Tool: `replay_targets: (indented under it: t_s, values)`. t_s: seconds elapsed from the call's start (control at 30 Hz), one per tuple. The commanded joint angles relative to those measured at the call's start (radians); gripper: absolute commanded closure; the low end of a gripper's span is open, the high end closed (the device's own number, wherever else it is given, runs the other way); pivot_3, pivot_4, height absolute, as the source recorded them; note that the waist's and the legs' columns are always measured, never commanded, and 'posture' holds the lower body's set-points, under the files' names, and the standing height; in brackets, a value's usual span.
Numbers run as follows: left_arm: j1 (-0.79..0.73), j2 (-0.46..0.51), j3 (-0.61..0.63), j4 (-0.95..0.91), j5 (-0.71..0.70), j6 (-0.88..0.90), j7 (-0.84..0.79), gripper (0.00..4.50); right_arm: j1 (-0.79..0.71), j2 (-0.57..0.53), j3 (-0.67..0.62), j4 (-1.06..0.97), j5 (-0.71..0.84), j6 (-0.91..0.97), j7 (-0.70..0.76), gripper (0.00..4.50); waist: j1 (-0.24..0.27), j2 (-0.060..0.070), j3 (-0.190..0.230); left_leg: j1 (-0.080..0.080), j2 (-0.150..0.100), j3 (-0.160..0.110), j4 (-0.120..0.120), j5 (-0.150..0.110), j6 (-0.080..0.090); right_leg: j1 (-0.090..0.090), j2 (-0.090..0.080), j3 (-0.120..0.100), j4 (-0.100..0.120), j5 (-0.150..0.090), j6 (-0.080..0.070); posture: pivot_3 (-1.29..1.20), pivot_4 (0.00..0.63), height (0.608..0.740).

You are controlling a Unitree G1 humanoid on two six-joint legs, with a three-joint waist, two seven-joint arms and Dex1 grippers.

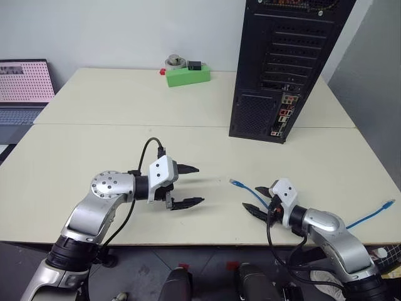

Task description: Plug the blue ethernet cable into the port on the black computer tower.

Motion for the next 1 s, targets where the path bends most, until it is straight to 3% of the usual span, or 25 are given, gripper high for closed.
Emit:
replay_targets:
  t_s: [0.03,0.4,0.77,0.87,1.0]
  values:
    - [-0.022,-0.008,-0.011,0.007,0.011,-0.028,-0.016,0.0,-0.022,0.016,-0.002,-0.02,-0.012,0.006,-0.019,1.93,0.0,0.0,0.0,0.0,0.0,0.0,0.0,0.0,0.0,0.0,0.0,0.0,0.0,0.0,0.0,0.0,0.15,0.74]
    - [-0.091,-0.063,-0.078,0.135,0.088,-0.076,-0.025,0.0,-0.08,-0.01,0.013,-0.102,-0.001,0.058,0.033,4.47,0.0,0.0,0.0,0.0,0.0,0.0,0.0,0.0,0.0,0.0,0.0,0.0,0.0,0.0,0.0,0.0,0.15,0.74]
    - [-0.181,-0.144,-0.12,0.272,0.151,-0.166,-0.032,0.0,-0.132,-0.029,0.021,-0.154,-0.021,0.094,0.032,4.47,0.0,0.0,0.0,0.0,0.0,0.0,0.0,0.0,0.0,0.0,0.0,0.0,0.0,0.0,0.001,0.0,0.15,0.74]
    - [-0.18,-0.14,-0.112,0.271,0.15,-0.172,-0.042,0.0,-0.112,-0.041,0.012,-0.158,-0.028,0.114,0.026,4.0,0.0,0.0,0.0,-0.001,0.0,0.0,0.0,0.0,0.0,0.0,0.0,0.0,0.0,0.0,0.001,0.0,0.15,0.74]
    - [-0.171,-0.13,-0.111,0.251,0.15,-0.175,-0.056,0.0,-0.091,-0.056,0.032,-0.157,-0.042,0.164,0.01,2.93,0.0,0.0,0.0,-0.001,0.0,-0.001,0.0,0.0,0.0,0.0,0.0,0.0,0.0,0.0,0.001,0.0,0.15,0.74]
